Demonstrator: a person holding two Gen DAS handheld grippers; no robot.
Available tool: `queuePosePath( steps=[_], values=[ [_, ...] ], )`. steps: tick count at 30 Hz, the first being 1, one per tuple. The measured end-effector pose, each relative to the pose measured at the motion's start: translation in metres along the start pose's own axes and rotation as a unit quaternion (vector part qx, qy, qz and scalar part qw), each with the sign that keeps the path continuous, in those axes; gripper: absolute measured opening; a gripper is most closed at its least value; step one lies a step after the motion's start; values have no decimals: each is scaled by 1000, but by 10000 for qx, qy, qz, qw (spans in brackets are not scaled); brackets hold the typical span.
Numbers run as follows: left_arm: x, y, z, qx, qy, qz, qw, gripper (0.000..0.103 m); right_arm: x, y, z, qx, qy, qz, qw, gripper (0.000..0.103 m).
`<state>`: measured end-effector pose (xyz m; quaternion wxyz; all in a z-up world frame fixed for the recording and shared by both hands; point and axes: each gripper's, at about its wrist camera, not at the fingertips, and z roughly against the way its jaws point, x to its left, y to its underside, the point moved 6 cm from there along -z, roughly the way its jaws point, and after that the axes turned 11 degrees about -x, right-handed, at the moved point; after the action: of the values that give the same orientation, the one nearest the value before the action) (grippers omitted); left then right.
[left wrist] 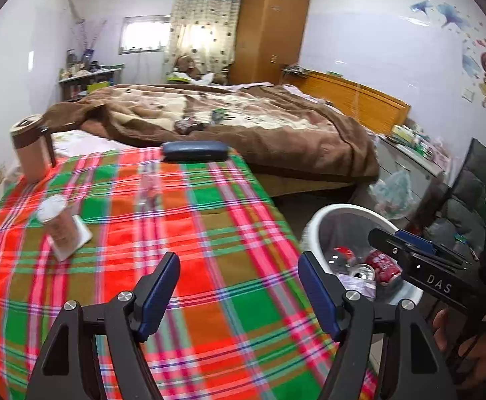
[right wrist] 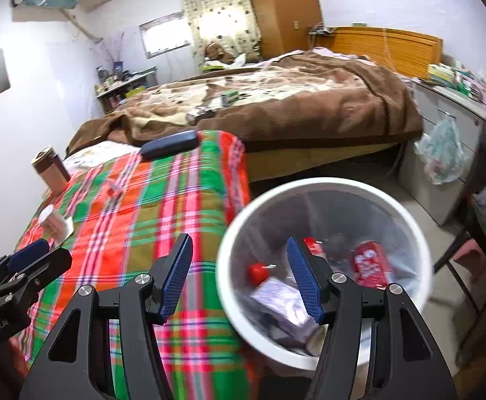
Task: Collect trash
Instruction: 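Move both tools back toward the white yogurt cup and clear plastic cup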
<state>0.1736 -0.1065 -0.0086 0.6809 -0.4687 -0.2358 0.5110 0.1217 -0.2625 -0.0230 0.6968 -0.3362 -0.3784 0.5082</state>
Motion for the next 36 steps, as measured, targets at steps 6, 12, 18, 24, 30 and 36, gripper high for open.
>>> queuePosePath(
  steps=[6, 12, 18, 24, 30, 36],
  values=[
    [46, -1, 8, -80, -395, 223, 9989, 73, 28, -1, -11, 35, -267, 164, 9995, 60],
    [96, -1, 12, -127, -789, 514, 9955, 73, 52, -2, -24, 123, -476, 286, 9984, 60],
    [138, -2, 11, -132, -1098, 699, 9914, 73, 79, -5, -46, 269, -753, 313, 9963, 60],
    [174, -5, 2, -140, -1293, 769, 9885, 73, 110, -3, -75, 517, -975, 382, 9932, 60],
    [200, -5, -13, -74, -1298, 820, 9881, 73, 132, -3, -105, 727, -1130, 252, 9906, 60],
    [212, -7, -34, 81, -1281, 720, 9891, 73, 155, -4, -130, 852, -1237, 337, 9881, 60]
  ],
)
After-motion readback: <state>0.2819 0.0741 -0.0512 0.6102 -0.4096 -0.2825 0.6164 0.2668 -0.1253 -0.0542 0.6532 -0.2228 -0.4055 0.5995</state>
